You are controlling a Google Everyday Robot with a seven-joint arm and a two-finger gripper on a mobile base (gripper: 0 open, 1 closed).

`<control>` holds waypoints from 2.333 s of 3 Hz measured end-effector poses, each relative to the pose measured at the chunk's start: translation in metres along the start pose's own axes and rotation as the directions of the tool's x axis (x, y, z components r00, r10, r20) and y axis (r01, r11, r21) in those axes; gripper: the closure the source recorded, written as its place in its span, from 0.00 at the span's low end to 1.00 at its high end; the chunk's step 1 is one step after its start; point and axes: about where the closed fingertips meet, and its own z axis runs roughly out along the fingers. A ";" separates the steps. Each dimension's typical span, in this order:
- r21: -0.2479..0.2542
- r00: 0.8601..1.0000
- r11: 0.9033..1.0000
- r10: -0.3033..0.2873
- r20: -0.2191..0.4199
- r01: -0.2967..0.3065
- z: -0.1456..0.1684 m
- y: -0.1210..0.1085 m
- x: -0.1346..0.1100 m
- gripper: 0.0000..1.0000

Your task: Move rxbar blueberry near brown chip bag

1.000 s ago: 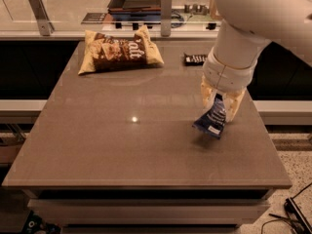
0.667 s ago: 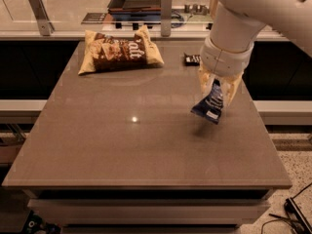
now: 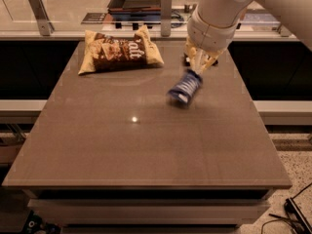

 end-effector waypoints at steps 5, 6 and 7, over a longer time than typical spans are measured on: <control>0.145 0.995 0.985 -0.092 -0.036 0.097 0.000 -0.070 0.016 0.36; 0.145 0.995 0.985 -0.094 -0.035 0.098 0.000 -0.070 0.015 0.15; 0.145 0.995 0.984 -0.095 -0.035 0.099 0.001 -0.071 0.015 0.00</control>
Offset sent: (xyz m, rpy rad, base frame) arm 0.0675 0.0725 0.0351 0.1149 -0.1657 0.1682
